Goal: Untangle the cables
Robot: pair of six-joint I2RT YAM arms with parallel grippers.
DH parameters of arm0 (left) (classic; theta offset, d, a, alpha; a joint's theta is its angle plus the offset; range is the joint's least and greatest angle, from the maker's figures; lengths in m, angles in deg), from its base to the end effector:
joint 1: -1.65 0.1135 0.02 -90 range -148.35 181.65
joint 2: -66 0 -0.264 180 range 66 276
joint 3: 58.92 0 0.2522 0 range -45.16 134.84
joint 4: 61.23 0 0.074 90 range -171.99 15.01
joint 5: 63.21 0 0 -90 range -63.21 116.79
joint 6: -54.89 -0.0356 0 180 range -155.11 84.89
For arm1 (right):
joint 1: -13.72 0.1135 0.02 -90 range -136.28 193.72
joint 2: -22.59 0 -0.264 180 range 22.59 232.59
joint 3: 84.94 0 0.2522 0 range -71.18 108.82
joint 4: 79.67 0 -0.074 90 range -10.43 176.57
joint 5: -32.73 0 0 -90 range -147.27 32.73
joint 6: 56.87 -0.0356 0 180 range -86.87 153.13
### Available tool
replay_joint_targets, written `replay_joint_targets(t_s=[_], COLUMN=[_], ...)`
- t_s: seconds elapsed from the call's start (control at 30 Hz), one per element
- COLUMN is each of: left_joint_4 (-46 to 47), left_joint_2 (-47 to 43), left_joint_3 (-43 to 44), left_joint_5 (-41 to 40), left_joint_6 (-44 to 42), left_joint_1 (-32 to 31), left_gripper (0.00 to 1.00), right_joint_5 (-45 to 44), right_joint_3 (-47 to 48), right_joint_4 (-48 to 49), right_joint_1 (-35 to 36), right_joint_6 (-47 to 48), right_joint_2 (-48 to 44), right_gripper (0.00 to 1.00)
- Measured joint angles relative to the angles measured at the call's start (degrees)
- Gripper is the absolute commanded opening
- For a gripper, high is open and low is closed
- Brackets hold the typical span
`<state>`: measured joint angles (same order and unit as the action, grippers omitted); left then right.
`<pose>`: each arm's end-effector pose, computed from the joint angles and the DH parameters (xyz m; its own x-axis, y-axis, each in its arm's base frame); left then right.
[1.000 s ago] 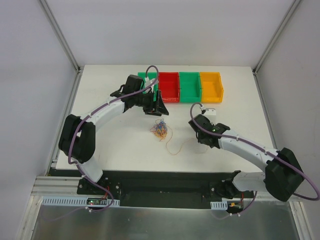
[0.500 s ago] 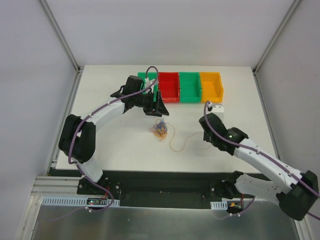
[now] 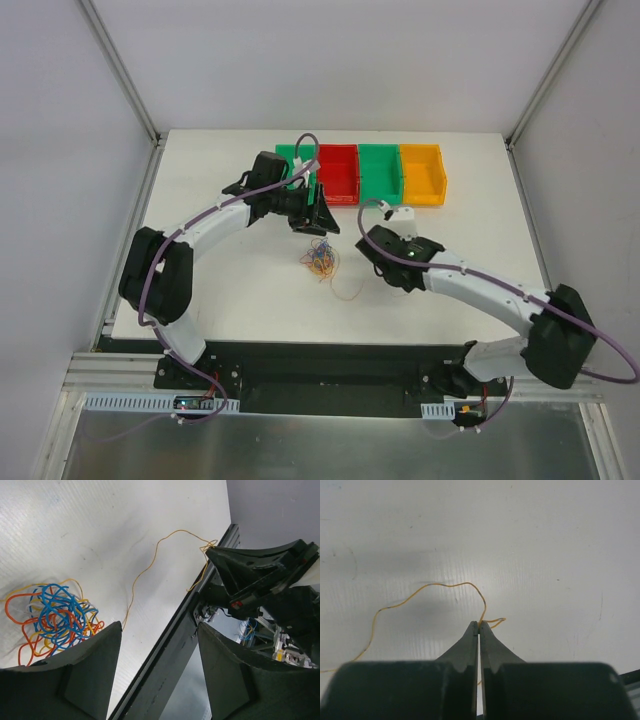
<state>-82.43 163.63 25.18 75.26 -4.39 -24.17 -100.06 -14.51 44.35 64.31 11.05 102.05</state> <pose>0.3309 -0.1897 0.2606 -0.8713 0.0453 -0.4887 0.4624 0.4095 -0.7865 0.1857 0.1879 0.2427 -0.6779 -0.3905 -0.6229 -0.1403 0.9004 -0.4118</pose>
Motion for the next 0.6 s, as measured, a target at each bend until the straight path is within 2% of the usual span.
replay_joint_targets(t_s=[0.07, 0.17, 0.3, 0.43, 0.6], left_joint_4=[0.04, 0.68, 3.93, 6.40, 7.23], left_joint_2=[0.02, 0.33, 0.33, 0.28, 0.20], left_joint_3=[0.04, 0.50, 0.55, 0.37, 0.09], left_joint_5=[1.09, 2.58, 4.94, 5.46, 5.42], left_joint_6=[-0.04, -0.37, -1.55, -3.43, -4.76], left_joint_1=[-0.26, -2.34, -8.63, -14.25, -14.47], left_gripper=[0.66, 0.71, 0.74, 0.75, 0.73], right_joint_5=[-0.44, 2.16, 10.84, 18.10, 24.83], right_joint_3=[-2.25, -7.34, -9.75, -9.60, -10.14], right_joint_4=[1.07, 5.03, 11.69, 15.21, 16.33], right_joint_1=[-0.04, -0.39, -3.30, -3.89, -3.89], right_joint_6=[-0.15, 1.64, 4.02, 5.38, 5.73], right_joint_2=[-4.94, -18.60, -35.54, -40.13, -42.14], right_gripper=[0.01, 0.01, 0.01, 0.01, 0.01])
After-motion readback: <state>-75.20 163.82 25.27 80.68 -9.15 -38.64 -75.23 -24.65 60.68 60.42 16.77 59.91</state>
